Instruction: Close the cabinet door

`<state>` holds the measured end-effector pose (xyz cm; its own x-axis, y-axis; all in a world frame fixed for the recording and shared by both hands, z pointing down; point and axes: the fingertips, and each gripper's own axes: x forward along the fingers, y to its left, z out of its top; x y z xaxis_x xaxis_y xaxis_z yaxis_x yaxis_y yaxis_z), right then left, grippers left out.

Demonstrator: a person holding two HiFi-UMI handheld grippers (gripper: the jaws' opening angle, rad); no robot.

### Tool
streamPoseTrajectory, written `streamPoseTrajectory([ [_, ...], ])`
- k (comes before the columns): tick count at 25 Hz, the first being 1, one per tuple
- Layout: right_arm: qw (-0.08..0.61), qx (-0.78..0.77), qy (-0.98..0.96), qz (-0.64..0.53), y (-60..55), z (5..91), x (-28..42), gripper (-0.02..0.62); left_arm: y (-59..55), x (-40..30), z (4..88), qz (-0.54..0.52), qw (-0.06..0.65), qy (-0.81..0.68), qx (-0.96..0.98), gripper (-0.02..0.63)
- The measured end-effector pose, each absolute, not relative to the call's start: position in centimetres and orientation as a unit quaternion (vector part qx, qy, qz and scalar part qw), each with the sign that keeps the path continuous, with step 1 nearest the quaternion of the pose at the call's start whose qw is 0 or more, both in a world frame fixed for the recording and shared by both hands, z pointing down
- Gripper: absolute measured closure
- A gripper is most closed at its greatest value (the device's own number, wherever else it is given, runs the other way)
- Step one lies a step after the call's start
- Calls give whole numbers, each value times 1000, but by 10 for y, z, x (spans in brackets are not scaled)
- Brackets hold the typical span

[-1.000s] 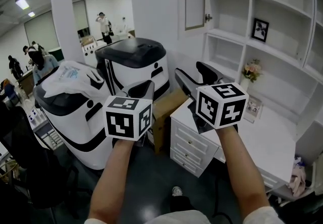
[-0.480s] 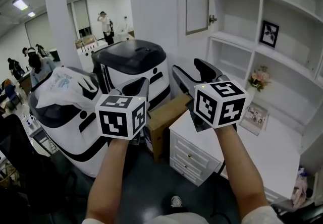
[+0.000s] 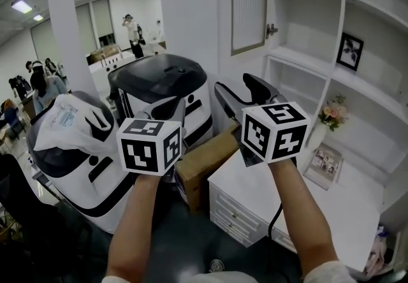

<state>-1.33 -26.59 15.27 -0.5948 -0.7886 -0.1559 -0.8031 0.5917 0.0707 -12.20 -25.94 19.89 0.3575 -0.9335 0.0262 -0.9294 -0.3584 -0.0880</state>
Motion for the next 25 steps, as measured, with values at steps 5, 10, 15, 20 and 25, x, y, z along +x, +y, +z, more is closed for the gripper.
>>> streamPoseTrajectory([
  [5,53,-440,894,69,-299,152,-9,316,-293,-115,201,-39,27,569,-821,614],
  [10,55,-433,898,65,-323,154,-6,316,-314,-110,209,-45,23,571,-820,614],
  [15,57,-428,900,60,-336,154,-9,316,-327,-111,213,-47,18,571,-820,614],
  [20,54,-435,896,64,-349,155,-14,316,-340,-109,213,-42,20,561,-826,614],
  [25,54,-455,886,74,-367,148,-22,316,-361,-115,214,-33,19,543,-839,614],
])
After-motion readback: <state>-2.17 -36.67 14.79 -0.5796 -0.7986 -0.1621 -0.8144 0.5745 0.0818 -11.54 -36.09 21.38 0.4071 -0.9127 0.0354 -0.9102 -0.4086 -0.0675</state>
